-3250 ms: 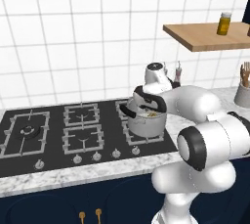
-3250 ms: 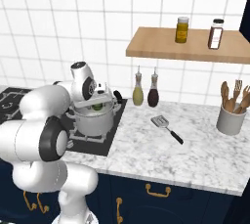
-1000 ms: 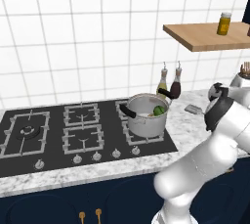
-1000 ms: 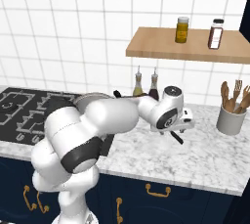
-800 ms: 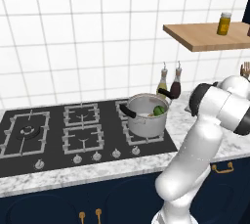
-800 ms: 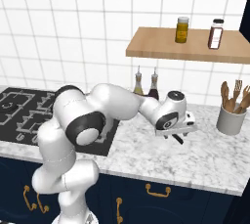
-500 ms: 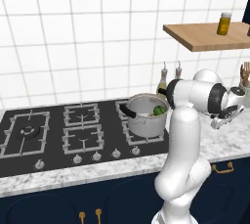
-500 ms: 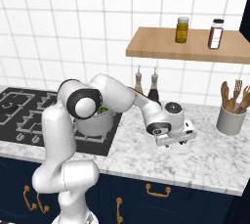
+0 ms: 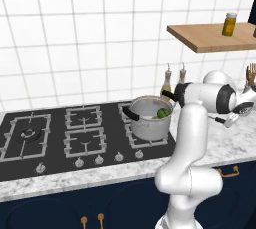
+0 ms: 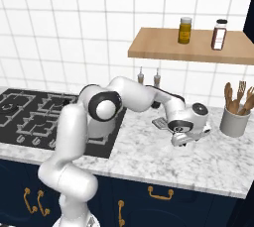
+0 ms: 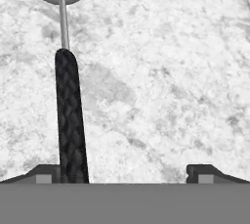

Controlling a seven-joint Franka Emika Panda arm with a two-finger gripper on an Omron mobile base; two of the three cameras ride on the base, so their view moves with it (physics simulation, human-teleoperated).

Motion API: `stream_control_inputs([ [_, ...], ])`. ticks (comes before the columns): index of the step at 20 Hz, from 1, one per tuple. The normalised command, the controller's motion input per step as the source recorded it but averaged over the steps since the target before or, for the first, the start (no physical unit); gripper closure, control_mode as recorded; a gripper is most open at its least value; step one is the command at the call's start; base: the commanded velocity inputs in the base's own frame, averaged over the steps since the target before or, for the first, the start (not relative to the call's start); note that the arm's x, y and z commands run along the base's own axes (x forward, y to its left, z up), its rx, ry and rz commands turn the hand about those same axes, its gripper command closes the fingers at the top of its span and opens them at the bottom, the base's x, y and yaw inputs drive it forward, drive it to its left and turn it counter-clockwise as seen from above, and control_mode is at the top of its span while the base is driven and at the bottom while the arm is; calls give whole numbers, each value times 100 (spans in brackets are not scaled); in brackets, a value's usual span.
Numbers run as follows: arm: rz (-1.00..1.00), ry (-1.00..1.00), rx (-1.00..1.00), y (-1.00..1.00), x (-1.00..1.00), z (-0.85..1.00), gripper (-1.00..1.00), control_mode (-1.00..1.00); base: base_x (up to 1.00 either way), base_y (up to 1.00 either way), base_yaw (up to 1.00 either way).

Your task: Put the onion and avocado in the pot. Retrieve the spatula and lightly stir the vegetables in the pot.

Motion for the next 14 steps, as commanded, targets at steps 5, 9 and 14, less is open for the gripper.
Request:
stream_control_inputs([
  [5,15,0,-8,64,7,-59,-100,-100,0,0,0],
  [9,12,0,-13,81,-2,-61,100,-100,0,0,0],
  [14,4,0,-17,60,-49,-15,100,-100,0,0,0],
])
